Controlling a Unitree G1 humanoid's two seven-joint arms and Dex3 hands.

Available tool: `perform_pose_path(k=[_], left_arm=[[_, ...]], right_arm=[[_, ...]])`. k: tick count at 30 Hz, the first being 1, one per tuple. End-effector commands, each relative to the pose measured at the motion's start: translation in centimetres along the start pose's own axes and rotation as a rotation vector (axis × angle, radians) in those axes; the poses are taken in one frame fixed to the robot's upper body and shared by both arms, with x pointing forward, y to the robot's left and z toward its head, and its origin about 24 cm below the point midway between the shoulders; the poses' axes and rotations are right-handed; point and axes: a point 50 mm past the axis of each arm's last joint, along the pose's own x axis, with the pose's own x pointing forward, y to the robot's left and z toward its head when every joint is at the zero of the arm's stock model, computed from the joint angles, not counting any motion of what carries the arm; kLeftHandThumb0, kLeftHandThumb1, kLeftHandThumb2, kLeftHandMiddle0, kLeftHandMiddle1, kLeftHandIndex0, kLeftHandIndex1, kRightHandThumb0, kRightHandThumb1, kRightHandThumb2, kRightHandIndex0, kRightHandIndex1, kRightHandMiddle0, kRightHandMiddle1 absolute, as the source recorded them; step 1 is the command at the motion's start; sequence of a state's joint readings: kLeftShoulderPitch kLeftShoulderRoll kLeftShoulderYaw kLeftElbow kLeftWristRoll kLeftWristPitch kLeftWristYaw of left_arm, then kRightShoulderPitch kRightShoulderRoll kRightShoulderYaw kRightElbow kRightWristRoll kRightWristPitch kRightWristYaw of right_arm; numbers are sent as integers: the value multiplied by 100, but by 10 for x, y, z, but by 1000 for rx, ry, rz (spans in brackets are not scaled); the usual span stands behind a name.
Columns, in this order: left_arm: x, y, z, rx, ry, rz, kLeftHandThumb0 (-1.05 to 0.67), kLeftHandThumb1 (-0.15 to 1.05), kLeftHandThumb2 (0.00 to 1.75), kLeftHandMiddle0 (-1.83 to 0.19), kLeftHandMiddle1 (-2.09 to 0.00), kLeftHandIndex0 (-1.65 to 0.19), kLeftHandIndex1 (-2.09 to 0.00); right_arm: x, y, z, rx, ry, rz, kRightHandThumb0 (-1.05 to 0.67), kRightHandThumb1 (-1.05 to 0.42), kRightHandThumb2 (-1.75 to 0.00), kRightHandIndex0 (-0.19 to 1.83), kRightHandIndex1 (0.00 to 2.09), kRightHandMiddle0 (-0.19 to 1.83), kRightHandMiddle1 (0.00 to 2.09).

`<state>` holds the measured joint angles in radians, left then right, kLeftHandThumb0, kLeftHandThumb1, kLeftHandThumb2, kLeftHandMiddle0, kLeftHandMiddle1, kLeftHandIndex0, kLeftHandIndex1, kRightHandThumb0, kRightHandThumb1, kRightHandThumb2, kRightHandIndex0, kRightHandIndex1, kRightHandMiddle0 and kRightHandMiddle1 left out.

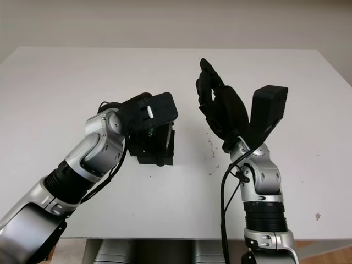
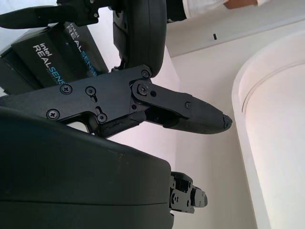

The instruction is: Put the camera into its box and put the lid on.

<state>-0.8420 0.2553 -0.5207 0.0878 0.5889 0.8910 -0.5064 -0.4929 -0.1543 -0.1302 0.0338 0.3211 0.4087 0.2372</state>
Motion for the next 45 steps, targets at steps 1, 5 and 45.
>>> perform_pose_path(k=[1,5,45], left_arm=[[3,-9,-5,-17,30,-33,-18,89,6,-41,-147,-30,-142],[4,-9,-3,-70,61,-27,-17,89,5,-34,-149,-24,-144],[9,-36,1,-6,28,-103,-18,90,6,-43,-143,-34,-144]], right_arm=[[4,4,6,2,-31,13,-71,-105,-67,-12,6,0,10],[4,3,6,-3,-34,16,-71,-105,-67,-11,6,0,10],[7,-2,19,18,-166,-77,-73,-105,-68,-19,3,-11,6]])
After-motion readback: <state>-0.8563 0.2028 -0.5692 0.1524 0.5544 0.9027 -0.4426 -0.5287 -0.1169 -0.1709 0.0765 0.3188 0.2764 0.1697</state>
